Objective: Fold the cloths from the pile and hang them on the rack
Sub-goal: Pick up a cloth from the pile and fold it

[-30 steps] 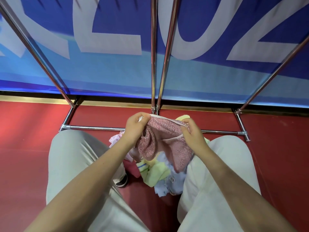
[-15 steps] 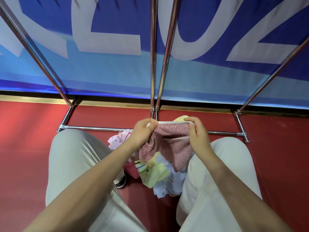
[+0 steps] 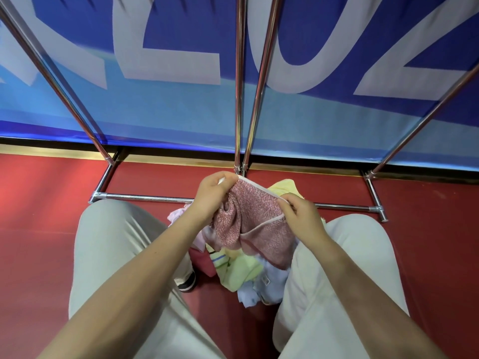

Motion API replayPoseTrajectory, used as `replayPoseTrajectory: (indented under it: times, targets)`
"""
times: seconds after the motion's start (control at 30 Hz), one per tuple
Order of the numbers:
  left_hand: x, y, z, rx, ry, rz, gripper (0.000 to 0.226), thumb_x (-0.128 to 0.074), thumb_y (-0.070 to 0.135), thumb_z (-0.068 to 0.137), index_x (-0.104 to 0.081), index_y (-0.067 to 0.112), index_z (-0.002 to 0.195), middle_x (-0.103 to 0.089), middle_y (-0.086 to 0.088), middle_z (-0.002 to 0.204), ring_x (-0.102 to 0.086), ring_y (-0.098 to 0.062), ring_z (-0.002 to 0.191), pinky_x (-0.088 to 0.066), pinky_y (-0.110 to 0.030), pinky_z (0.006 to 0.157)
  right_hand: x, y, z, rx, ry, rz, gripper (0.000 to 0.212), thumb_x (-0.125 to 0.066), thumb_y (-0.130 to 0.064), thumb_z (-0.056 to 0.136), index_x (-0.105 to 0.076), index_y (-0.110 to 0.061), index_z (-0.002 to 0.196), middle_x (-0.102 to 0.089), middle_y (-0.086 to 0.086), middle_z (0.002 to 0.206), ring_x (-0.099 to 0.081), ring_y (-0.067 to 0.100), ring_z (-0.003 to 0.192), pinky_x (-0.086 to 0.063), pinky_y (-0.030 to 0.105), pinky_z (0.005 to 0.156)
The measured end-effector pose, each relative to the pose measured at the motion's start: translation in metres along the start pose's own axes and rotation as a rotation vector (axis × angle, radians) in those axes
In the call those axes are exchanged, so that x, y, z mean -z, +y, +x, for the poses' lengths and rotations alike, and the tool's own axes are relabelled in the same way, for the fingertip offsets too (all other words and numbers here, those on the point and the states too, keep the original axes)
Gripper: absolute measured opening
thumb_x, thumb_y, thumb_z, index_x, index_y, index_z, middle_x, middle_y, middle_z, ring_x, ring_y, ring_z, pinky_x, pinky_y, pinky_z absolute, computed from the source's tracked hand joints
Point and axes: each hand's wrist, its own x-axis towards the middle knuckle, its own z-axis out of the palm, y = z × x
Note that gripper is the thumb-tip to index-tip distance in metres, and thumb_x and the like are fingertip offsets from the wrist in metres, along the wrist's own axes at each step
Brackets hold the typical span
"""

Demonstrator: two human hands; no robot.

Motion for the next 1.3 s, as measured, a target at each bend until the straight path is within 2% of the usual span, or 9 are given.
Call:
replayPoseTrajectory:
  times: [0.17,0.37,0.5,0.63,0.8,0.97,1.1,1.2,1.3]
  targets:
    - [0.005,0.004,-0.001,-0.024,0.012,-0.047,0.02,-0.057,0.014,0.095,-0.065,0.018,0.077,-0.058,0.016,0.052,-0.048,0.003,0.047,-0.038,-0.013,0.048,-0.006,0.003,0.003,0.05,-0.002,-0.109,0.02,-0.046,-0.012,0.099,-0.064,-0.005,0.097,-0.062,0.001,0.086,-0.053,0.014,0.077,-0.035,0.025,0.067]
    - [0.007,0.011,-0.005,-0.044,-0.012,-0.087,0.02,-0.057,0.013,0.095,-0.065,0.016,0.077,-0.051,0.015,0.05,-0.041,-0.001,0.046,-0.033,-0.016,0.047,-0.006,0.007,0.003,-0.039,-0.054,-0.16,0.022,-0.045,-0.013,0.099,-0.053,-0.015,0.079,-0.046,-0.009,0.064,-0.042,0.009,0.06,-0.026,0.03,0.057]
    - [0.016,0.011,-0.001,-0.03,0.04,-0.158,0.024,-0.057,0.014,0.094,-0.065,0.019,0.072,-0.047,0.003,0.06,-0.037,-0.01,0.053,-0.031,-0.024,0.051,-0.008,0.011,0.005,-0.06,-0.03,-0.141,0.019,-0.044,-0.009,0.098,-0.062,-0.008,0.089,-0.055,-0.001,0.073,-0.049,0.016,0.067,-0.029,0.029,0.06]
    - [0.02,0.014,0.003,-0.024,0.111,-0.193,0.023,-0.056,0.013,0.095,-0.062,0.018,0.073,-0.05,0.012,0.051,-0.041,-0.003,0.046,-0.034,-0.017,0.048,-0.007,0.01,0.008,-0.122,0.018,-0.06,0.024,-0.04,-0.004,0.097,-0.062,-0.01,0.106,-0.057,-0.001,0.082,-0.05,0.016,0.072,-0.033,0.022,0.059]
    - [0.036,0.014,0.013,-0.016,0.259,-0.279,0.019,-0.057,0.013,0.093,-0.068,0.017,0.077,-0.059,0.013,0.052,-0.049,-0.001,0.047,-0.04,-0.015,0.049,-0.004,0.008,0.01,-0.174,0.06,0.057,0.021,-0.041,-0.007,0.099,-0.062,-0.009,0.104,-0.058,-0.003,0.084,-0.051,0.012,0.076,-0.036,0.01,0.063]
    - [0.049,0.008,0.018,-0.017,0.357,-0.235,0.02,-0.058,0.016,0.092,-0.066,0.018,0.074,-0.053,0.007,0.054,-0.045,-0.007,0.05,-0.038,-0.019,0.05,0.0,0.011,0.009,-0.204,0.055,0.103,0.018,-0.044,-0.008,0.098,-0.061,-0.015,0.094,-0.054,-0.01,0.074,-0.051,0.006,0.067,-0.036,0.026,0.064]
    - [0.056,0.001,0.021,-0.03,0.425,-0.187,0.024,-0.06,0.019,0.09,-0.063,0.022,0.066,-0.05,0.009,0.049,-0.045,-0.016,0.052,-0.039,-0.027,0.053,0.005,0.017,0.005,-0.208,0.065,0.087,0.018,-0.047,-0.007,0.097,-0.064,-0.012,0.096,-0.062,-0.003,0.085,-0.058,0.014,0.081,-0.037,0.02,0.065]
    - [0.063,-0.004,0.021,-0.04,0.475,-0.154,0.035,-0.062,0.021,0.086,-0.053,0.024,0.053,-0.046,0.008,0.05,-0.042,-0.019,0.056,-0.037,-0.032,0.058,0.01,0.021,0.003,-0.212,0.09,0.109,0.018,-0.05,-0.005,0.096,-0.067,-0.008,0.098,-0.064,-0.002,0.09,-0.056,0.015,0.087,-0.038,0.007,0.067]
    - [0.066,-0.01,0.021,-0.058,0.503,-0.121,0.028,-0.062,0.022,0.086,-0.047,0.016,0.063,-0.042,-0.008,0.065,-0.038,-0.02,0.067,-0.034,-0.034,0.062,0.017,0.022,0.001,-0.226,0.149,0.175,0.018,-0.052,-0.003,0.094,-0.069,-0.009,0.097,-0.065,-0.001,0.091,-0.058,0.013,0.087,-0.039,0.006,0.069]
